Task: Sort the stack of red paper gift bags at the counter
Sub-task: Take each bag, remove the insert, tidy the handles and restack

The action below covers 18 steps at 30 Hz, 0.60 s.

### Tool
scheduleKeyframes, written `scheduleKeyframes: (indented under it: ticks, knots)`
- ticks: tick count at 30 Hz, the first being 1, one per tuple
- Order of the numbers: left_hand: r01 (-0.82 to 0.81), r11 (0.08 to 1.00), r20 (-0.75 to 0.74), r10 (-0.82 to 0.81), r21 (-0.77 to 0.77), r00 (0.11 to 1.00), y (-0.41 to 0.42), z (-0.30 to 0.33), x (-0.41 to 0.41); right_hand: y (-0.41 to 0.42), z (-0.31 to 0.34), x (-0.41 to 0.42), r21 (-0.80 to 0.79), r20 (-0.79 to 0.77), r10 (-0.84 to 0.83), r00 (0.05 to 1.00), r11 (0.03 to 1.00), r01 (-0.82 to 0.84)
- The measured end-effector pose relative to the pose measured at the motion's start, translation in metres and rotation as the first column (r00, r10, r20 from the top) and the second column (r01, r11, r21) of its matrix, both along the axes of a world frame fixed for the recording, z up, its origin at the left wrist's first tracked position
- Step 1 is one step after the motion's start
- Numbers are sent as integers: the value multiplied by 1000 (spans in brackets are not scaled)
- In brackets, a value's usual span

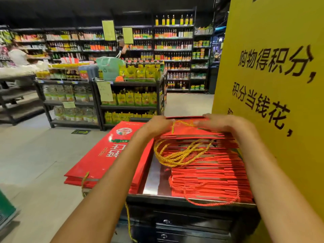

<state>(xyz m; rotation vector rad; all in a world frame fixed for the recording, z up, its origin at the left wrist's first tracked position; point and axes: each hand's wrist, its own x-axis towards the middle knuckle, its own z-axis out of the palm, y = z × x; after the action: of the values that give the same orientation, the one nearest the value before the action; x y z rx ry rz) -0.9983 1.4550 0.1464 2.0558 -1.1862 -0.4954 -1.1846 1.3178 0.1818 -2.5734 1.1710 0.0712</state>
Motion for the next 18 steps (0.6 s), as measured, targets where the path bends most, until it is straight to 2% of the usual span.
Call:
scheduleKeyframes:
  ticks: [3, 7, 10, 15, 18]
  knots:
    - [129, 982, 45, -137, 135, 990, -1, -30, -5, 3, -27, -1, 83, -55, 81, 995, 994, -76]
    - [81, 985, 18, -84, 151, 996, 4, -55, -22, 6, -67, -8, 117, 41, 59, 997, 991, -64]
    - [149, 961, 53, -166, 234, 985, 2, -62, -19, 8, -72, -13, 166, 54, 24, 998, 986, -33]
    - [148, 975, 14, -152, 167, 988, 7, -40, -19, 13, -47, -18, 116, 77, 35, 996, 992, -44]
    - [171, 974, 4, -173, 150, 985, 7, -32, -19, 20, -23, -23, -9, 11, 31, 999, 999, -31]
